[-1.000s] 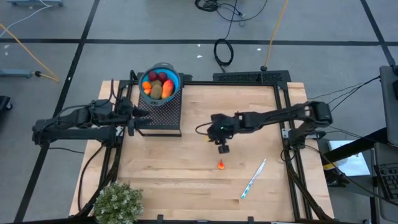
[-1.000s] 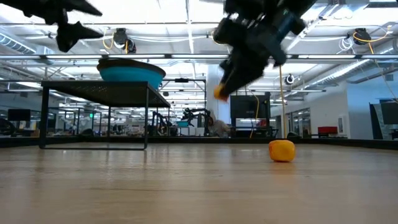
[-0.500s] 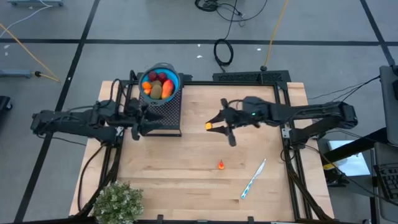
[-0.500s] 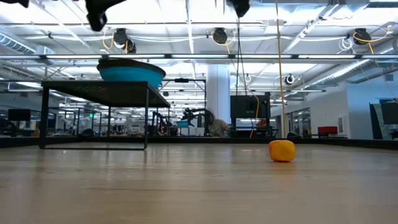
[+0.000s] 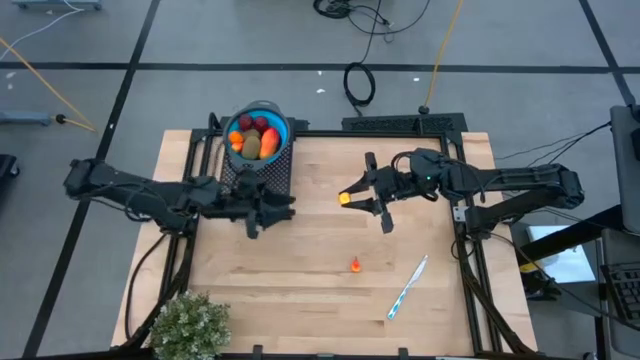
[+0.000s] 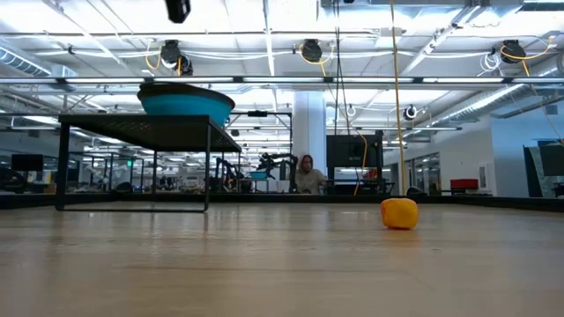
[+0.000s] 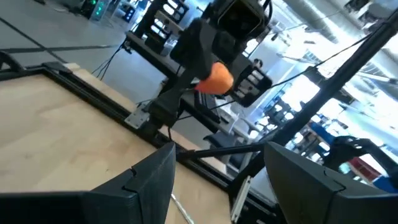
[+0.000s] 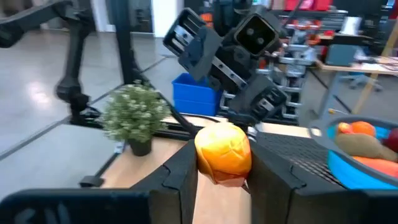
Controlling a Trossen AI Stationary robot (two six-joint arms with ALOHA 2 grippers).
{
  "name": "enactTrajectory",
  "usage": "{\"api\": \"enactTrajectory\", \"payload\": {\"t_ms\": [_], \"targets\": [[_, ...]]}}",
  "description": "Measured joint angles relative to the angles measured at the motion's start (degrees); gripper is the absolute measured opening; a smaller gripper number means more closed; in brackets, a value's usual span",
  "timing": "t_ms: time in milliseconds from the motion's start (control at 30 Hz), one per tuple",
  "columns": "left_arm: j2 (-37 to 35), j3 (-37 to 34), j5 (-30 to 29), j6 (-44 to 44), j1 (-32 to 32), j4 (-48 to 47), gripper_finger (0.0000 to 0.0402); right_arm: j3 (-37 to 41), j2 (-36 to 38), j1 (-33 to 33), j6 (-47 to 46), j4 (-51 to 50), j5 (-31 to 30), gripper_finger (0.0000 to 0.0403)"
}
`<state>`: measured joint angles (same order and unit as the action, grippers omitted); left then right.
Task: Pick & Place Fruit
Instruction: Put the top peach into the blue strainer bowl on the shelf
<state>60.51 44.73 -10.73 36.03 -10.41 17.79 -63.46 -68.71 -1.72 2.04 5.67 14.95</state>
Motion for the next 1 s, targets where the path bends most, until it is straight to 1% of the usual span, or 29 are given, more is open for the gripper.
{"api": "enactTrajectory", "payload": {"t_ms": [67, 167, 400, 600, 800, 1000], "targets": [[3.0, 3.02, -1.08, -0.94, -0.63, -0.08, 0.0246, 0.0, 0.02, -0.01, 0.18, 0.13, 1.66, 0.0111], [6.72, 6.84, -2.95, -1.83, -0.97, -0.08, 0.0246, 0.0, 0.02, 0.37, 0.21, 0.08, 1.85, 0.0111], [13.47, 13.81, -5.33, 1.72, -0.82, -2.21, 0.0246, 0.0, 0.01, 2.26, 3.92, 0.11, 1.64, 0.0111], [17.84, 18.27, -7.77, 5.62, -0.82, -5.58, 0.0246, 0.0, 0.02, 4.0, 6.59, 0.09, -3.12, 0.0111], [21.86, 22.59, -9.26, 6.49, -0.82, -9.32, 0.0246, 0.05, -0.72, 5.13, 7.02, -0.48, -3.63, 0.0112], [23.15, 24.91, -10.61, 6.35, -0.88, -11.69, 0.0246, 0.62, -0.62, 5.71, 6.96, -0.81, -4.62, 0.0112]]}}
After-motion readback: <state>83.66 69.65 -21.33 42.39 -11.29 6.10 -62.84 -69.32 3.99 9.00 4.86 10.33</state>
